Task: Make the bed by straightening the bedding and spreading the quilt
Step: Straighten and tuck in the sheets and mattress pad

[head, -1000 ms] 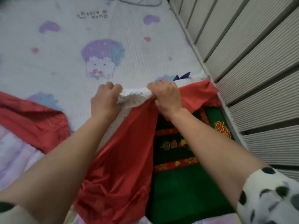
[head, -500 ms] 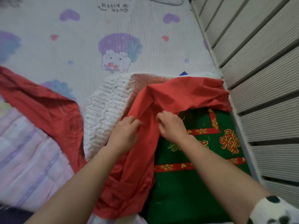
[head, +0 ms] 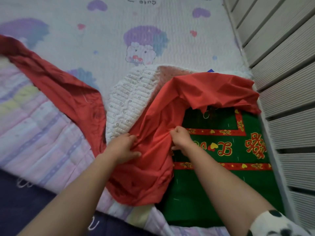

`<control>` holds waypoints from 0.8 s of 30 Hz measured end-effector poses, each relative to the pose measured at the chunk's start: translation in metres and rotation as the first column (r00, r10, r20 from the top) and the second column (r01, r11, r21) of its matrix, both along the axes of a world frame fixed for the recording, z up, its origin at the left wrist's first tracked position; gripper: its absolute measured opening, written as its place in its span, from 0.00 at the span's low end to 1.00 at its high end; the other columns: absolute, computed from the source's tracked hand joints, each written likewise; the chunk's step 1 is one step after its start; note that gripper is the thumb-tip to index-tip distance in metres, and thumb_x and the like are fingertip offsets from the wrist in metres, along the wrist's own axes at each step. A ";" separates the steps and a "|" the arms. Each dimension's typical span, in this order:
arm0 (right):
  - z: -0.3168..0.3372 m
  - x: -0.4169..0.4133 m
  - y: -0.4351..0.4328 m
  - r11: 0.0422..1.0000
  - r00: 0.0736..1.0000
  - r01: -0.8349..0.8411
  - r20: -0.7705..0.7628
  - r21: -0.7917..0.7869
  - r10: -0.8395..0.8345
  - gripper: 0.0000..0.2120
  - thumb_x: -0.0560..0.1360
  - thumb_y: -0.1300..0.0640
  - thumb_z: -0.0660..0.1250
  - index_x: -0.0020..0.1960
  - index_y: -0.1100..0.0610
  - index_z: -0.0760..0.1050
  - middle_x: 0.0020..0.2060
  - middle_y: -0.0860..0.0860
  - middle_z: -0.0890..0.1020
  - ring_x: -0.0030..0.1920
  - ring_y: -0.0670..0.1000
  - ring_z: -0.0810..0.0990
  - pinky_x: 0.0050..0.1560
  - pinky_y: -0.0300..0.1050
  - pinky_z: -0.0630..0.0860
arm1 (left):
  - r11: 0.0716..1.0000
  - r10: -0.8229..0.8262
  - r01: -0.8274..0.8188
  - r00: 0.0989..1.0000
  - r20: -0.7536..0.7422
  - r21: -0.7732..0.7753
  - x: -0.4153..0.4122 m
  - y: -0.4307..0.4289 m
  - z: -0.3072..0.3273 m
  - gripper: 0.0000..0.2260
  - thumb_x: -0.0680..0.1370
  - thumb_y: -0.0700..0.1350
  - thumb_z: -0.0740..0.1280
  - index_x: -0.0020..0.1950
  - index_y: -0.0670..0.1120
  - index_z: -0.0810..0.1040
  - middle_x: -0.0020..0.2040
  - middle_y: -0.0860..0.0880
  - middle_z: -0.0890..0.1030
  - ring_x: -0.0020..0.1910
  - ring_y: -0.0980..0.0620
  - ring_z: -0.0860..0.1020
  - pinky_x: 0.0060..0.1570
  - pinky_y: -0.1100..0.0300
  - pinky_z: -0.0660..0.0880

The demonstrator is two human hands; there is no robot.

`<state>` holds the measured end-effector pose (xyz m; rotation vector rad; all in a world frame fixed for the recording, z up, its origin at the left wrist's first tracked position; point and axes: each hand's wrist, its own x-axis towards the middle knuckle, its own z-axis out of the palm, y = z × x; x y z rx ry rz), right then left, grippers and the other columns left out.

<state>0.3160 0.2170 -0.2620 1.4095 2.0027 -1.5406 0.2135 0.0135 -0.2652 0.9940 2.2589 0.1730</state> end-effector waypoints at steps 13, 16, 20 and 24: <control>0.076 -0.073 0.020 0.925 0.840 0.316 -0.390 -0.213 -0.377 0.10 0.79 0.62 0.50 0.42 0.56 0.66 0.31 0.54 0.71 0.28 0.51 0.73 0.24 0.41 0.75 | 0.998 0.055 -0.052 0.987 0.148 -0.023 -0.024 -0.046 0.029 0.36 0.56 0.70 0.73 0.58 0.53 0.74 0.53 0.56 0.78 0.52 0.54 0.77 0.51 0.57 0.75; 0.084 -0.084 0.020 0.926 0.819 0.308 -0.434 -0.220 -0.376 0.10 0.79 0.63 0.50 0.41 0.57 0.66 0.32 0.55 0.70 0.29 0.52 0.73 0.25 0.43 0.77 | 0.989 0.020 -0.028 0.998 -0.052 -0.143 -0.037 -0.056 0.035 0.19 0.67 0.46 0.69 0.57 0.53 0.74 0.55 0.49 0.79 0.54 0.47 0.78 0.49 0.57 0.75; 0.094 -0.097 0.034 0.891 0.747 0.353 -0.487 -0.286 -0.453 0.11 0.79 0.64 0.50 0.41 0.57 0.67 0.32 0.54 0.71 0.31 0.51 0.75 0.30 0.48 0.81 | 0.986 0.169 -0.162 0.940 -0.296 0.049 -0.080 -0.050 0.065 0.11 0.68 0.42 0.66 0.50 0.50 0.77 0.49 0.46 0.80 0.50 0.41 0.79 0.43 0.52 0.75; 0.099 -0.116 0.061 0.790 0.597 0.454 -0.517 -0.413 -0.614 0.09 0.79 0.65 0.50 0.51 0.61 0.69 0.39 0.57 0.77 0.35 0.53 0.81 0.33 0.48 0.81 | 0.968 0.229 -0.137 0.822 -0.521 0.211 -0.128 -0.013 0.101 0.09 0.68 0.39 0.67 0.47 0.45 0.80 0.48 0.42 0.81 0.50 0.38 0.78 0.45 0.50 0.71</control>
